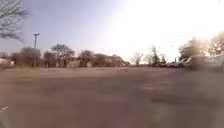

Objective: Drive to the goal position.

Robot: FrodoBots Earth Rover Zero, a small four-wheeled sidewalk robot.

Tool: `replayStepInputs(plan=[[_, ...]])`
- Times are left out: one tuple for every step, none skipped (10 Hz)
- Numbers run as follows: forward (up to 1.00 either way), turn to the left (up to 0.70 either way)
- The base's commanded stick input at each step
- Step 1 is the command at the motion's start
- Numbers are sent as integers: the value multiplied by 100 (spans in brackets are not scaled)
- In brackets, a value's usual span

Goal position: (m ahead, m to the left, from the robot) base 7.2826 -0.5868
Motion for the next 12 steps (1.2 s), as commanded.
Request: replayStepInputs(plan=[[70,0],[70,0],[70,0],[70,-35],[70,-35],[70,0],[70,0],[70,0],[70,0],[70,0],[70,0],[70,0]])
